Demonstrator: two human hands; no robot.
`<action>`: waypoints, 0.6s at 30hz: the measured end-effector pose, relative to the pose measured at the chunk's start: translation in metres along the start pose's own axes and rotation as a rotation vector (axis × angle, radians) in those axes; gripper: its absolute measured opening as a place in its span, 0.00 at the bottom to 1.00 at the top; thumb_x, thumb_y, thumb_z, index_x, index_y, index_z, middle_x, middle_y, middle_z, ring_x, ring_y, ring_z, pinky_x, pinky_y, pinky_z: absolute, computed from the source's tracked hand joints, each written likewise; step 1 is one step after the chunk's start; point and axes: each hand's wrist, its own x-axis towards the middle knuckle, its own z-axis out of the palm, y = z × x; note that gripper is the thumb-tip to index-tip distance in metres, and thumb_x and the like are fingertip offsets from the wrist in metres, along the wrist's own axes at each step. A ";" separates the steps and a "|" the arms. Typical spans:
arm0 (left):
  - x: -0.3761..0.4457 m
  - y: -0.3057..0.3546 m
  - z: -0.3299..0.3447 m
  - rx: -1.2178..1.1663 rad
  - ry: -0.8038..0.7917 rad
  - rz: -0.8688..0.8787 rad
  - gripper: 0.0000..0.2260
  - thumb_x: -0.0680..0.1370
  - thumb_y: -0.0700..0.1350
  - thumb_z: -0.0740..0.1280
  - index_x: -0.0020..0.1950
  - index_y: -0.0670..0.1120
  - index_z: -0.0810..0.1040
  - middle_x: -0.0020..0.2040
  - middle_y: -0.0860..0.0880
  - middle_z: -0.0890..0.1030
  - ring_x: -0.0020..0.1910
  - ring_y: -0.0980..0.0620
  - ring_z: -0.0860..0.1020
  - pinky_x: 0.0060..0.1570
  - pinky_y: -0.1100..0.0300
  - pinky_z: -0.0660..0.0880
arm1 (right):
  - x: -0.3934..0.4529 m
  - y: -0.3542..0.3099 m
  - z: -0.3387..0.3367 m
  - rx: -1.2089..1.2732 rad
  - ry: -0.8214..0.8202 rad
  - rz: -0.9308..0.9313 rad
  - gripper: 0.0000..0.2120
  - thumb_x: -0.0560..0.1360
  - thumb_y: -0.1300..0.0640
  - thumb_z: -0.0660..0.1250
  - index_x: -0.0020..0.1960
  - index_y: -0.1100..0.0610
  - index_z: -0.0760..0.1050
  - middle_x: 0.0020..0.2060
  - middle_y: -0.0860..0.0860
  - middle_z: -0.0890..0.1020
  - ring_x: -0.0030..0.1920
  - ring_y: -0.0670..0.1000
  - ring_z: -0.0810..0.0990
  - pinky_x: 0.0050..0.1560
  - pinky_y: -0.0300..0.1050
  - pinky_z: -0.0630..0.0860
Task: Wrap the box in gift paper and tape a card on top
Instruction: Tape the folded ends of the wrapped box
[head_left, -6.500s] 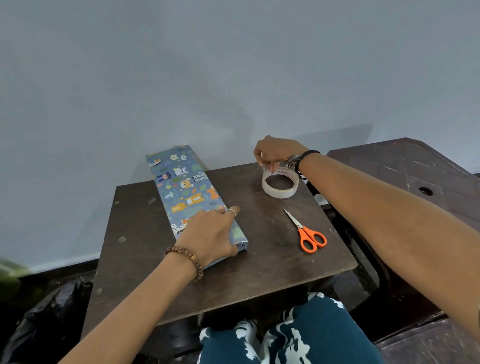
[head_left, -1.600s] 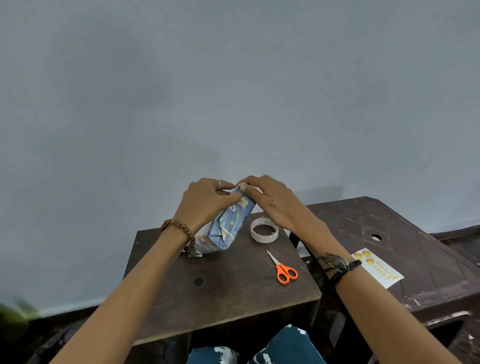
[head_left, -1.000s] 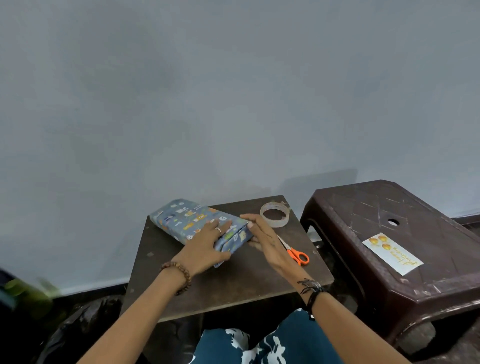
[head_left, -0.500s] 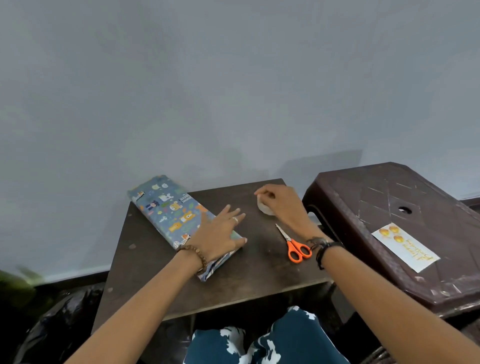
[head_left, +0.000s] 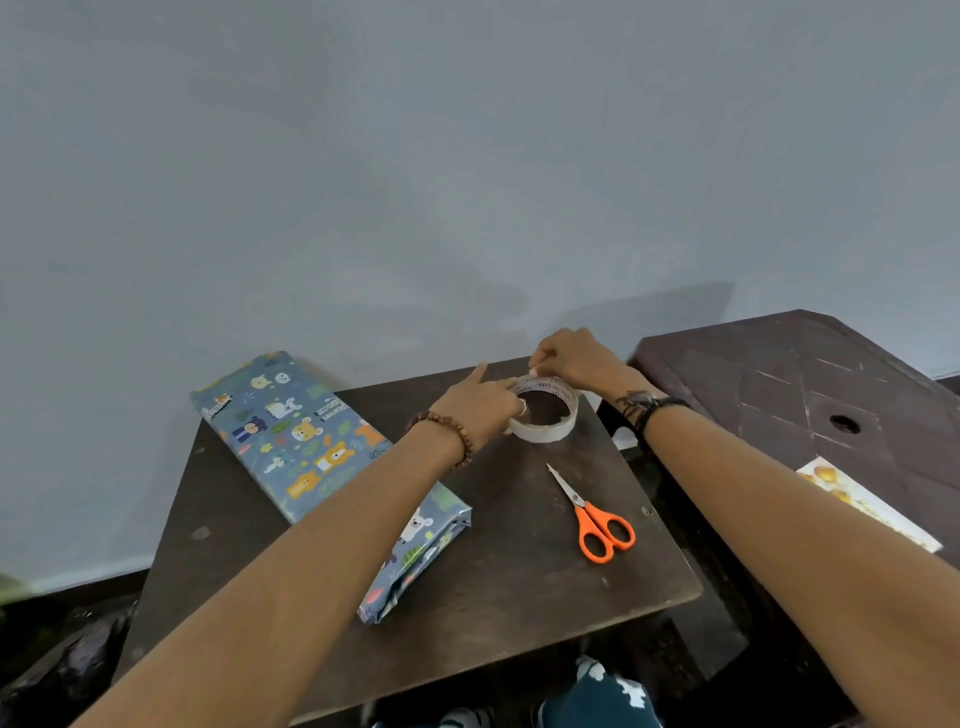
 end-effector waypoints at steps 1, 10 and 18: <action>0.003 0.000 0.000 -0.011 0.009 -0.003 0.11 0.78 0.38 0.61 0.59 0.44 0.76 0.69 0.44 0.70 0.68 0.47 0.69 0.73 0.49 0.44 | 0.002 0.000 0.000 0.005 0.002 -0.004 0.06 0.73 0.59 0.66 0.45 0.58 0.82 0.47 0.54 0.83 0.51 0.54 0.80 0.56 0.51 0.76; 0.013 0.005 0.010 -0.034 0.106 0.000 0.13 0.79 0.36 0.59 0.59 0.47 0.76 0.53 0.46 0.81 0.54 0.48 0.77 0.73 0.52 0.43 | 0.024 -0.002 0.003 -0.049 0.037 0.068 0.08 0.72 0.59 0.68 0.45 0.63 0.81 0.43 0.57 0.83 0.44 0.56 0.80 0.49 0.54 0.79; 0.010 0.007 0.006 0.023 0.075 0.013 0.11 0.79 0.38 0.59 0.57 0.48 0.77 0.53 0.49 0.81 0.55 0.51 0.78 0.72 0.47 0.38 | 0.028 -0.001 0.014 0.138 0.266 0.120 0.10 0.77 0.61 0.60 0.53 0.63 0.78 0.55 0.55 0.80 0.56 0.56 0.77 0.54 0.50 0.75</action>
